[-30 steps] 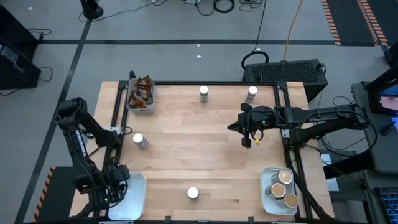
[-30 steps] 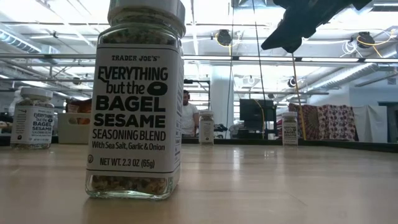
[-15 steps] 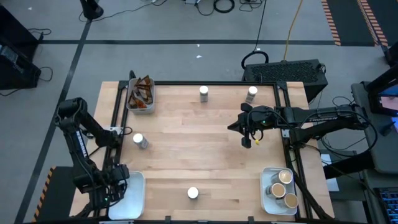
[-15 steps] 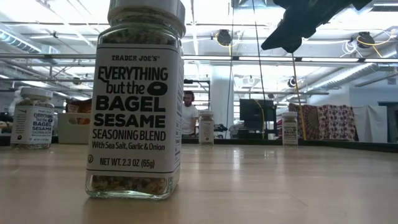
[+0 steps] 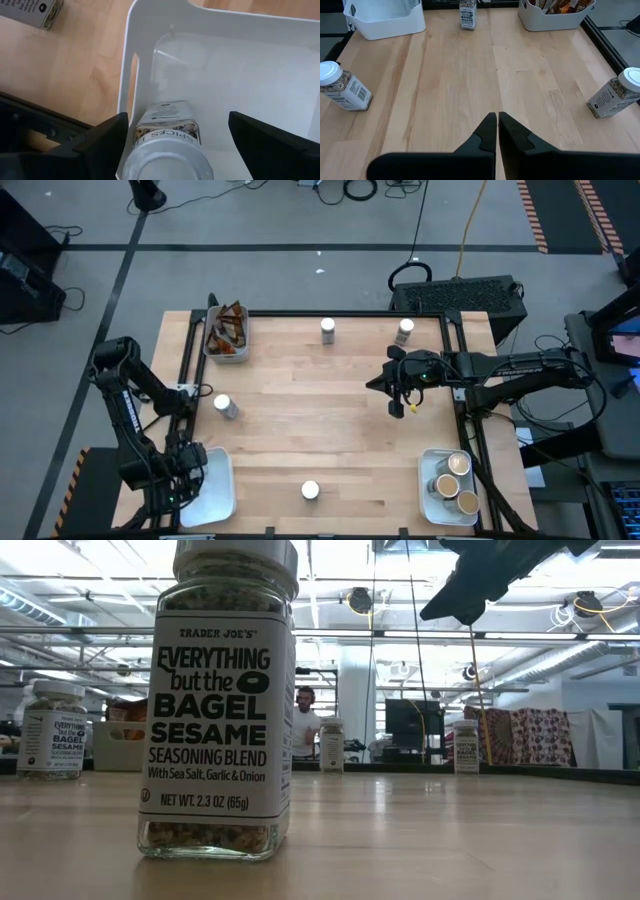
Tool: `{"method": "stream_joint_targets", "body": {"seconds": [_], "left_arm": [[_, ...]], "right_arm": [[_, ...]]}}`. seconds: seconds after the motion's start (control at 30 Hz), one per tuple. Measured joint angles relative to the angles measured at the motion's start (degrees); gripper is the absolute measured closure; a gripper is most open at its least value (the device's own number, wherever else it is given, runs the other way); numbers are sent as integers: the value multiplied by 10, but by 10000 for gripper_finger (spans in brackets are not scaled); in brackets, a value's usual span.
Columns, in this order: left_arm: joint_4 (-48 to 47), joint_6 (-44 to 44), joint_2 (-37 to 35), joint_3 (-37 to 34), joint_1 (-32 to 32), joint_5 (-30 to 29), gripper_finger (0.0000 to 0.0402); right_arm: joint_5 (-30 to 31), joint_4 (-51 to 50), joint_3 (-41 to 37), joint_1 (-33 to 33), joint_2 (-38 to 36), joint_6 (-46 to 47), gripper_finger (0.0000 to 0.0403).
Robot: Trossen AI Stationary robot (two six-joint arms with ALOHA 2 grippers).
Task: Sort spices by type
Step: Put the white seasoning bottle into the bottom left white bin
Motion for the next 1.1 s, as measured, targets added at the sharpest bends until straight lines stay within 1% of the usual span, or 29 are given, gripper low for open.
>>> {"method": "stream_joint_targets", "body": {"seconds": [0.23, 0.37, 0.5, 0.6, 0.67, 0.73, 0.8, 0.97, 1.1], "left_arm": [[-7, 7, -23, 10, 13, -6, 53], [-31, 39, -35, 45, 32, -54, 53], [-76, 59, -41, 86, 63, -109, 53], [-96, 61, -45, 109, 99, -140, 53], [-93, 82, -52, 116, 135, -169, 53], [-70, 139, -55, 116, 183, -198, 52], [-31, 226, -55, 116, 237, -209, 52], [116, 473, -48, 108, 385, -199, 52], [223, 639, -35, 107, 487, -196, 52]], "right_arm": [[0, 0, 0, 0, 0, 3, 403], [0, 0, 0, 0, 0, 6, 403], [0, 0, 0, 0, 0, 6, 403], [0, 0, 0, 0, 0, 6, 403], [0, 0, 0, 0, 0, 6, 403], [0, 0, 0, 0, 0, 6, 403], [0, 0, 0, 0, 0, 6, 403], [0, 0, 0, 0, 0, 4, 403], [0, 0, 0, 0, 0, 0, 403]]}}
